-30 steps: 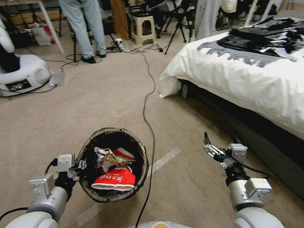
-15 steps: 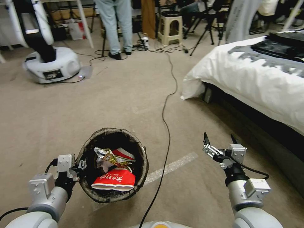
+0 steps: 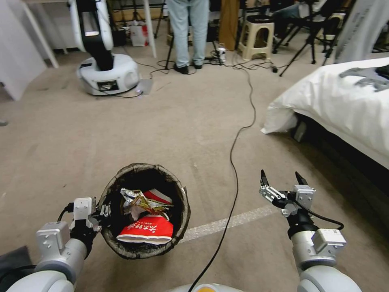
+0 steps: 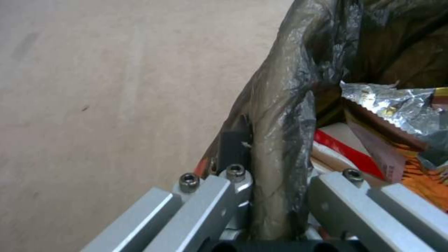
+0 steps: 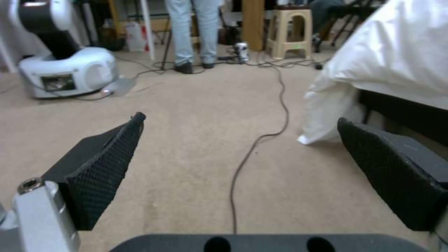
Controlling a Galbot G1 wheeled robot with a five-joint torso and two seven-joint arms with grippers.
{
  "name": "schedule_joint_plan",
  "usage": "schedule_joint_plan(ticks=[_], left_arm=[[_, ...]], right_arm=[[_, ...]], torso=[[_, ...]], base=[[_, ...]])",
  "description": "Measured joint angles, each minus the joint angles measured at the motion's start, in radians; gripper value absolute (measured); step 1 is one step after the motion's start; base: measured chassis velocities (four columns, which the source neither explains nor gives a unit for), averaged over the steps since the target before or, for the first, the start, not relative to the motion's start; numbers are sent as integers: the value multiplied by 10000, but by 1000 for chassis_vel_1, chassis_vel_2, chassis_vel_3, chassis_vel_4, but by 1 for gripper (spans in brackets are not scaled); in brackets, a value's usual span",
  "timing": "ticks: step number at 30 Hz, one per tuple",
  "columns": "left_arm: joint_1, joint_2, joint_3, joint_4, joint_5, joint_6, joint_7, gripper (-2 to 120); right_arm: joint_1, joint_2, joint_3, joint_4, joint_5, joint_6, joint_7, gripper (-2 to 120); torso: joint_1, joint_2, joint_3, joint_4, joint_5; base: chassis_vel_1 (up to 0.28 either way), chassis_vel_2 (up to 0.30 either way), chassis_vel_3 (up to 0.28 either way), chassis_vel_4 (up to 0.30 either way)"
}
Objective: Pick up the trash bin, then pick up the garbage from the floor and place it into the trash bin.
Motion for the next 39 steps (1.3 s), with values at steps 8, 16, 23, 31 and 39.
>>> schedule_joint_plan(ticks=[8,16,23,31,39], left_arm=[[2,-1,2,0,6,0,0,0],[-6,6,20,0,75,-80,0,0],[-5,43,54,0,146,-42,-34,0],[-130,292,209,0,76,123,-99,0],[-210,467,351,0,-523,496,-398,0]], right_arm=[[-2,1,-1,0,4,0,20,100],[0,-10,-49,-23,2,14,33,100],[12,-15,-131,-36,-31,17,60,100],[-2,-11,-168,-33,-47,-18,92,100],[144,-62,-342,-133,-61,-138,97,100]], torso=[[0,0,0,0,0],[0,0,0,0,0],[0,0,0,0,0],[0,0,0,-1,1],[0,0,0,0,-1]], base=[[95,91,87,85],[77,85,89,83],[40,47,53,55],[0,0,0,0],[0,0,0,0]])
